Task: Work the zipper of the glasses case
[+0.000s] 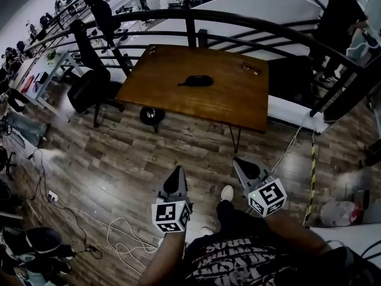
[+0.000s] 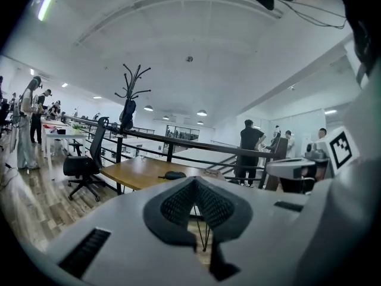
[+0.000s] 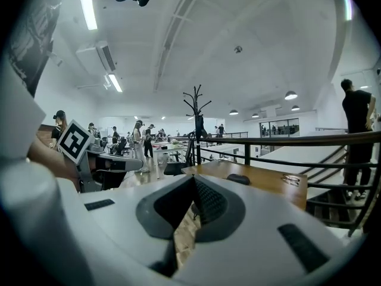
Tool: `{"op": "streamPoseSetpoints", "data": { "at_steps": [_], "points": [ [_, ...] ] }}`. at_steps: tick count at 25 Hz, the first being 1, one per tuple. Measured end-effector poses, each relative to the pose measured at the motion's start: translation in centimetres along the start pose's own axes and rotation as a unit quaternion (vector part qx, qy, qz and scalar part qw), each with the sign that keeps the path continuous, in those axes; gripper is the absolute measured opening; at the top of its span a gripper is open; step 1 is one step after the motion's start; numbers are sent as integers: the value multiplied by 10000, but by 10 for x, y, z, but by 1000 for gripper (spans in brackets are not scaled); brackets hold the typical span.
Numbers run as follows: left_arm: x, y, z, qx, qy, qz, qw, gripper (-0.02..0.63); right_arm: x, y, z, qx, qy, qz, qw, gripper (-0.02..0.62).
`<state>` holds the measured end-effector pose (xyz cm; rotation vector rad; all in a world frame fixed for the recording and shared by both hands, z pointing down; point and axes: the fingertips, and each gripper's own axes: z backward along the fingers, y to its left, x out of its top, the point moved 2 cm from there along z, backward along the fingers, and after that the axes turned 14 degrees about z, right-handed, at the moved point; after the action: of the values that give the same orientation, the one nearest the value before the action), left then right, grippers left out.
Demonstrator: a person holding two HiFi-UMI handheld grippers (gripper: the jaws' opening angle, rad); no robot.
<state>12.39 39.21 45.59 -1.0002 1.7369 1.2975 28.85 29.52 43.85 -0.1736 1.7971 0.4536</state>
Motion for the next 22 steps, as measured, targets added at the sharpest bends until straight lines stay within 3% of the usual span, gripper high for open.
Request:
{"op": "streamPoseSetpoints", "data": {
  "at_steps": [13, 22],
  "points": [
    [35, 12, -144, 270, 23, 96, 9996, 6, -9, -105, -107, 559, 53, -5, 9984, -8],
    [71, 3, -169, 626, -216, -96, 9978, 6, 1, -146, -135, 802, -265, -141, 9963, -8]
  ]
}}
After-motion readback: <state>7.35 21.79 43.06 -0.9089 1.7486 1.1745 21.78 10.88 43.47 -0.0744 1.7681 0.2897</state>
